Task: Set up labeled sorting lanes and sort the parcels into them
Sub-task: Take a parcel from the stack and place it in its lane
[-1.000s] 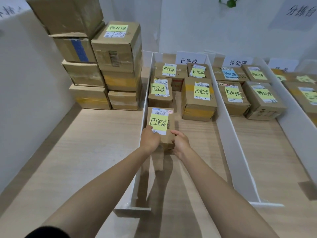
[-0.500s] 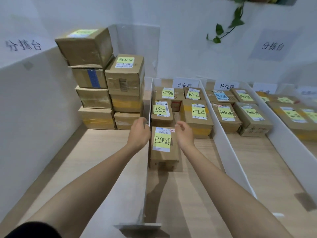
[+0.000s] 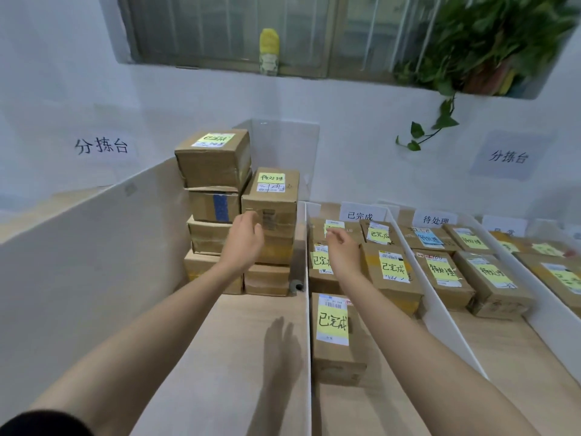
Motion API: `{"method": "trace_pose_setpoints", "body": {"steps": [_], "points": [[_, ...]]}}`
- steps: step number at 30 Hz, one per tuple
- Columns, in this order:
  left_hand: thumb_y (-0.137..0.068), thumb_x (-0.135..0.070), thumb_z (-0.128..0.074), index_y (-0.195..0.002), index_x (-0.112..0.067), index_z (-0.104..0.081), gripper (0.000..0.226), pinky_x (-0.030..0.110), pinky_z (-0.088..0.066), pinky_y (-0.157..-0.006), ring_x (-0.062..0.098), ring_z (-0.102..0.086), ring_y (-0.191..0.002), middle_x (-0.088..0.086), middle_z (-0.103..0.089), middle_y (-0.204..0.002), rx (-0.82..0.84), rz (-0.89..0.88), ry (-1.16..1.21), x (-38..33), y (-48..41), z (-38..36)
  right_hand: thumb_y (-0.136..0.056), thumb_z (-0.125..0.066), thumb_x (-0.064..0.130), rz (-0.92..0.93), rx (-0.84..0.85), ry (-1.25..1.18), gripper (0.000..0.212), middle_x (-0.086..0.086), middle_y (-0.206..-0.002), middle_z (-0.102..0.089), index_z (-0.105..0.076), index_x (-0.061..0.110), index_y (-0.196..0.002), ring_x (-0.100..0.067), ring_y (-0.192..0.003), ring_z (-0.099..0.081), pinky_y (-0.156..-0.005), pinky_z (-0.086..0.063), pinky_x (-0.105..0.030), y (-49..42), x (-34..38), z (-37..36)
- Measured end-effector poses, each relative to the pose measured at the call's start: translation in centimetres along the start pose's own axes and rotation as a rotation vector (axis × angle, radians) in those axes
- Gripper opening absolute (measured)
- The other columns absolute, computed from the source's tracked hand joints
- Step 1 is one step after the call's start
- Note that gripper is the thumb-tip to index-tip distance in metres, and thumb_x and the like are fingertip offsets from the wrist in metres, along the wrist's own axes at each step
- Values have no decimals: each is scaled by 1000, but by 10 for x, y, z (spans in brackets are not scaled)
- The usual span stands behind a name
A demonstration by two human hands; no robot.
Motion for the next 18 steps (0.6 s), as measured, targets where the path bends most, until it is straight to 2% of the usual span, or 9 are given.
{"method": "trace_pose_setpoints", "body": {"steps": [4,7,11,15,18], "points": [[-99,-19,-35,-133,-10,-45,37,33,-37,-99,20,-44,-124,8,-47,-137,-23,-29,1,0,-33,21,-99,-43,20,44,-10,-17,28,8,-109,-54,-59,16,-121,-9,-100,-48,-83,-37,-25,-17,26,-20],[-98,-18,-35,-133,-8,-45,38,28,-33,-94,21,-42,-126,9,-47,-138,-35,-51,-11,0,-55,31,-99,-43,19,45,-1,-41,27,6,-109,-57,-61,16,-119,-10,-99,-50,-82,-37,-25,-33,40,-38],[-99,-18,-35,-133,-8,-45,36,24,-31,-89,21,-44,-123,9,-46,-138,-22,-52,0,6,-83,31,-98,-45,23,55,21,-30,23,4,-109,-65,-64,20,-110,-13,-100,-58,-75,-44,-25,-56,47,-63],[-99,-20,-34,-133,-8,-45,37,24,-31,-90,19,-44,-122,9,-46,-138,3,-49,12,14,-109,21,-97,-46,24,58,29,5,26,3,-120,-63,-62,22,-117,-16,-112,-56,-94,-47,-33,-80,51,-79],[-100,-21,-34,-132,-10,-45,36,24,-33,-91,19,-45,-121,9,-47,-137,20,-35,18,20,-126,11,-98,-45,22,57,33,17,28,1,-127,-59,-61,20,-121,-18,-119,-52,-100,-43,-33,-96,54,-90]]}}
Point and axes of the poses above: each hand's wrist, its own y-axis away from the middle knuckle, its own z-axis out of the back of the hand, x = y × z, the point moved 6 cm from there along -y, towards the middle knuckle
